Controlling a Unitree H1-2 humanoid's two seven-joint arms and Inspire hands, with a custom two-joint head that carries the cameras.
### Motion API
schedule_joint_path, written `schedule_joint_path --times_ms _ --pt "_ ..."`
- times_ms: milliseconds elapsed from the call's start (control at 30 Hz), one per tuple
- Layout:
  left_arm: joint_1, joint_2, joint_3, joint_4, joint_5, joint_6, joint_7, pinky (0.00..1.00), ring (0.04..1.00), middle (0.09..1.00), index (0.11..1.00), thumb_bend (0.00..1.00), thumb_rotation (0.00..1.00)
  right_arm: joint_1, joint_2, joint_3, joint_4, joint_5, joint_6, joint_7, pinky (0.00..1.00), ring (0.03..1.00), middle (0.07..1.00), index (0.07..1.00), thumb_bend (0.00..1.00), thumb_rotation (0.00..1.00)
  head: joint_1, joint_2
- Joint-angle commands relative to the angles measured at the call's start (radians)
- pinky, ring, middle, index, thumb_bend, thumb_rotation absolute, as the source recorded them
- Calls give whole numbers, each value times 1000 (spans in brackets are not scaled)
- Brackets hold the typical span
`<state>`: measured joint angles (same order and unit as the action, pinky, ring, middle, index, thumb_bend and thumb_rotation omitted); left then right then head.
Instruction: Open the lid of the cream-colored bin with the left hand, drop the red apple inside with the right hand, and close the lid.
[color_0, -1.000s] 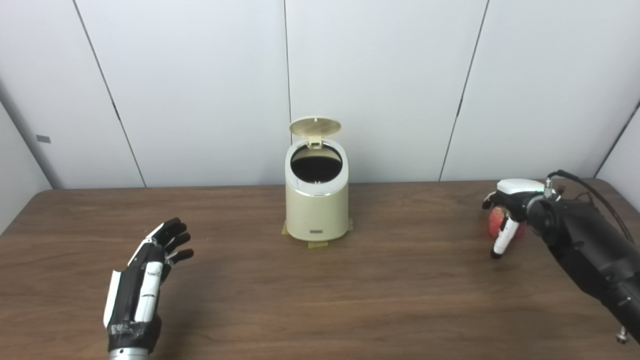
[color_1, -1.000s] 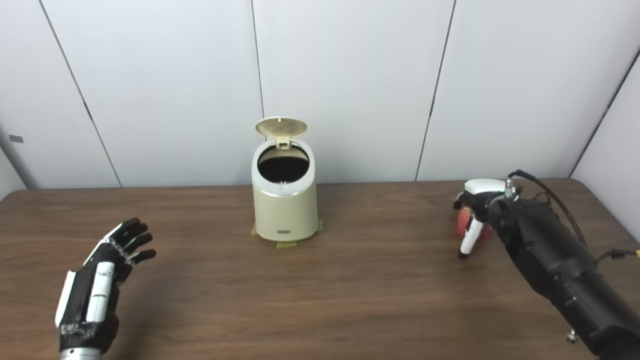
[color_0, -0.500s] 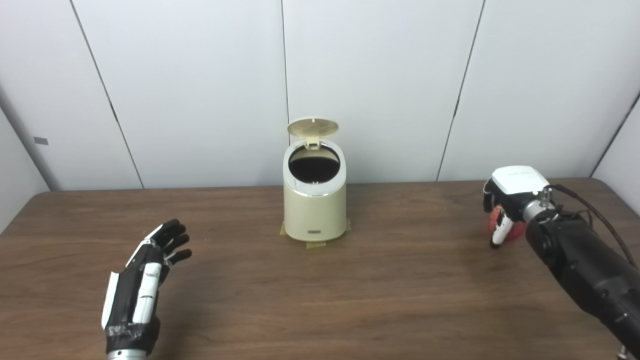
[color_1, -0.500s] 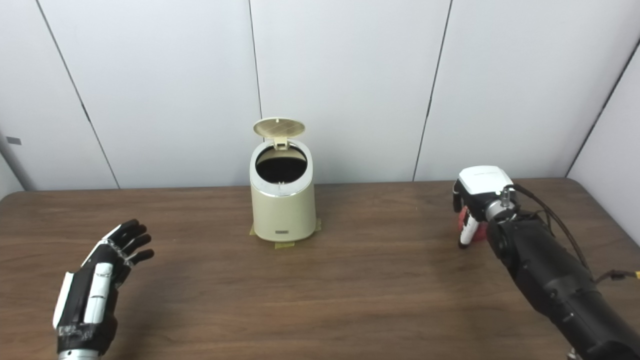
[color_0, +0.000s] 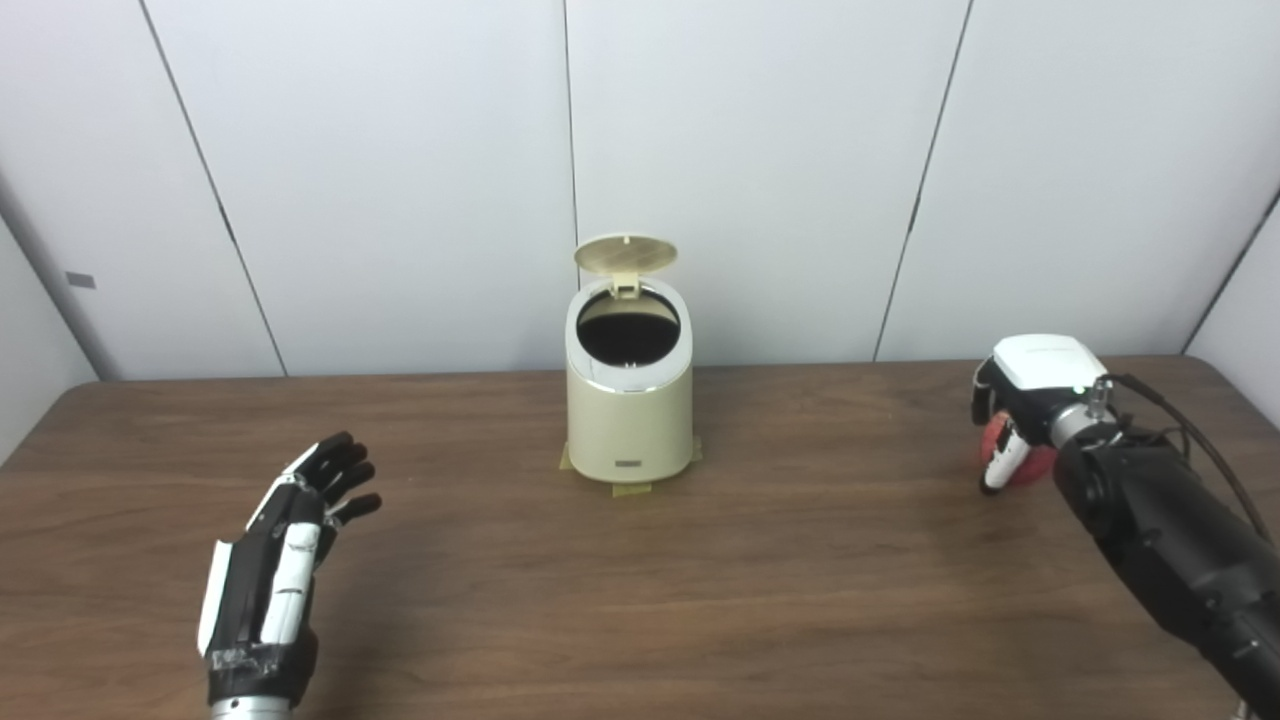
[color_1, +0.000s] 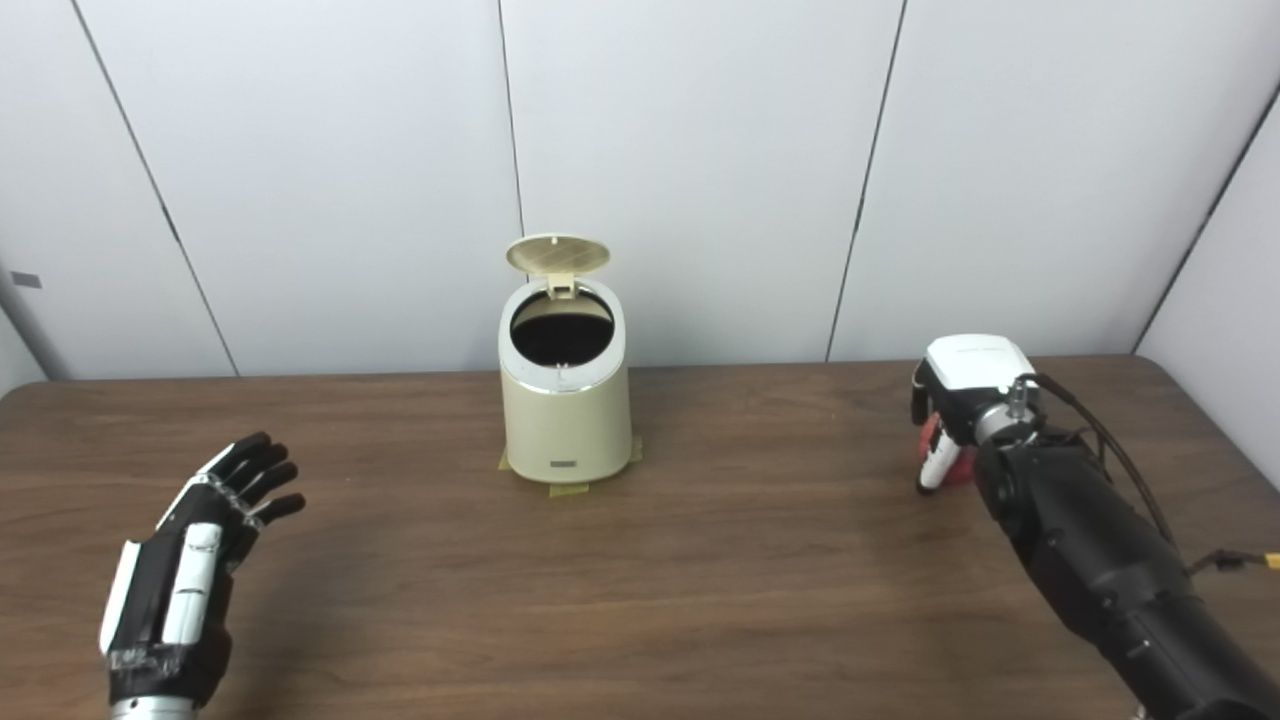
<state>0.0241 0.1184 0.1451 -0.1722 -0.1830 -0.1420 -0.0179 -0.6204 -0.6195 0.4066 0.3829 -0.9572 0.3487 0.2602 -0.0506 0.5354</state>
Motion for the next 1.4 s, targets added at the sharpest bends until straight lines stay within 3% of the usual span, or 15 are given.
schedule_joint_path --times_ms 0,133,233,300,400,600,633,733,767,867,900,967,1167,1267,1367 --pt "-33 5 1 -20 -8 -18 -9 746 816 824 820 667 765 -68 -16 -23 -75 -10 32 33 366 397 506 516 516 0 -4 1" --pt "-31 2 -3 -23 13 -17 -2 754 819 827 822 662 771 -91 -32 -11 -192 -26 3 113 346 389 482 526 516 0 -5 3" --pt "-34 -4 -6 -16 24 -15 3 739 812 826 821 657 780 -97 -25 -41 -296 14 -33 137 298 368 450 528 515 0 -4 2" --pt "-34 -5 -7 -4 30 -18 4 738 816 829 821 655 786 -100 -19 -53 -365 16 -35 165 320 386 466 517 518 0 -6 1" --pt "-30 -8 -9 21 67 -27 14 717 801 817 816 612 813 -119 -15 -57 -476 25 -49 243 311 402 468 504 521 0 -9 1" --pt "-32 -11 -11 73 82 -42 13 735 798 812 812 534 818 -175 1 -41 -597 2 -114 340 304 394 454 507 520 0 -9 -1" --pt "-33 -12 -11 78 85 -40 15 735 798 809 812 523 819 -185 18 -42 -623 -11 -101 363 292 390 456 507 520 0 -9 -2" --pt "-35 -14 -14 93 96 -42 18 735 801 808 812 526 818 -210 69 -42 -691 -56 -95 394 411 428 471 490 522 0 -10 -5" --pt "-37 -14 -14 99 97 -45 17 739 804 810 812 535 817 -215 87 -45 -711 -60 -100 395 397 412 464 494 522 0 -9 -6" --pt "-41 -15 -14 116 100 -53 16 755 806 812 813 532 815 -232 155 -49 -756 -71 -105 403 231 363 457 508 516 0 -8 -10" --pt "-42 -15 -15 120 101 -53 15 758 804 811 812 535 816 -239 170 -45 -757 -77 -121 399 199 402 471 493 518 0 -8 -12" --pt "-43 -14 -19 125 103 -51 13 769 809 818 818 540 817 -252 203 -46 -753 -72 -139 397 295 446 516 460 515 0 -6 -15" --pt "-45 -22 -25 135 107 -66 16 771 807 824 821 557 808 -279 278 -47 -701 -43 -214 344 213 370 477 506 515 0 4 -16" --pt "-45 -26 -28 137 111 -71 17 771 808 824 825 566 808 -282 312 -33 -648 -65 -253 288 262 400 547 460 511 0 6 -18" --pt "-42 -32 -32 128 119 -67 19 756 805 826 826 566 812 -279 340 -25 -581 -77 -293 214 270 396 558 463 510 0 11 -17"
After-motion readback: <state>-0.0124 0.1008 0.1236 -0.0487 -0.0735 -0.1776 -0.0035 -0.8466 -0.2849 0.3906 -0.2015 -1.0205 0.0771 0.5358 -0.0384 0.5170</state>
